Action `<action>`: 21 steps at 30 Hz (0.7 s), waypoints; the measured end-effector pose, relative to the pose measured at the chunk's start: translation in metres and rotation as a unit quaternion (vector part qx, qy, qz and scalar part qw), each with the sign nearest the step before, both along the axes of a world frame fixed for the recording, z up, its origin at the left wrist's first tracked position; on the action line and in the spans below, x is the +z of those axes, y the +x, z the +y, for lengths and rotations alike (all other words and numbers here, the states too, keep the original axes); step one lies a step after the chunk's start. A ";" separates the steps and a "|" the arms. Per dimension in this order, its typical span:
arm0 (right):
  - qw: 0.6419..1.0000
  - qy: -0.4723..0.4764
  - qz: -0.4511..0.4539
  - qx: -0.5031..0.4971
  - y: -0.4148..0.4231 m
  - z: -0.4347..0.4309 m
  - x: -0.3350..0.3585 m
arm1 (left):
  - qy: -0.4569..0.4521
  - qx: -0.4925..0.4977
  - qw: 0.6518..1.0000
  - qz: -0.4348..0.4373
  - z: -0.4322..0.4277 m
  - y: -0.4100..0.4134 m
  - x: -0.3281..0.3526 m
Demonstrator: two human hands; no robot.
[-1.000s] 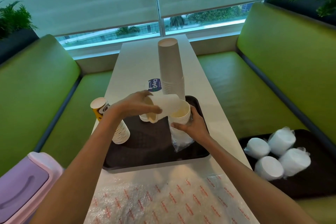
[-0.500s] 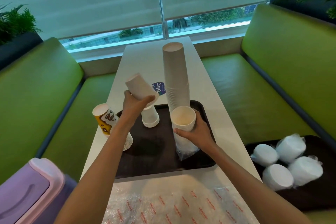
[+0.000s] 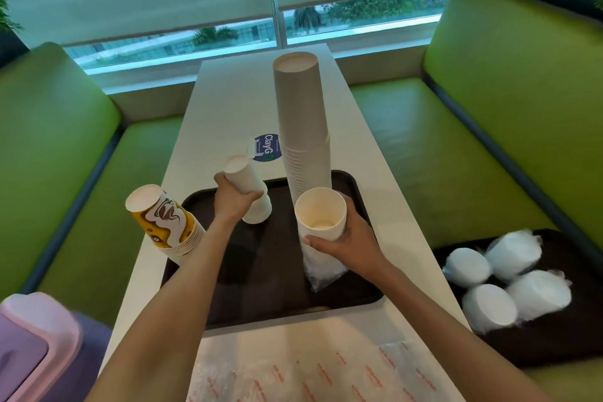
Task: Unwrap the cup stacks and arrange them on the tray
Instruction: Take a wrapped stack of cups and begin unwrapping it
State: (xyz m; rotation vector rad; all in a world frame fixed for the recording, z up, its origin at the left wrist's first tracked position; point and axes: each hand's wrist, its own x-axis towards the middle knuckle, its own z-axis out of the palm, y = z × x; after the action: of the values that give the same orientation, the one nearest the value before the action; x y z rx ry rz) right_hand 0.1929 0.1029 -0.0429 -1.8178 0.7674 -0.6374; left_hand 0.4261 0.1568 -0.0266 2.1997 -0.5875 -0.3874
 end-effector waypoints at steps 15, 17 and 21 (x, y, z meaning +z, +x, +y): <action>1.000 0.008 0.011 0.006 0.002 0.004 0.004 | -0.037 -0.330 0.936 -0.117 0.031 -0.097 0.072; 1.000 0.009 0.028 0.005 0.002 0.004 0.007 | 0.036 -0.386 0.912 -0.131 0.026 -0.103 0.077; 0.999 0.032 0.044 0.002 0.002 0.004 0.011 | 0.135 -0.423 0.881 -0.164 0.015 -0.110 0.085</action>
State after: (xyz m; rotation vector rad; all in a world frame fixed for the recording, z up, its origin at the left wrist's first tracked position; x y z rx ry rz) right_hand 0.1946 0.1070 -0.0317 -1.7986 0.8335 -0.5270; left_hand 0.3160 0.1717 0.0588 2.1690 -1.7937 -0.5636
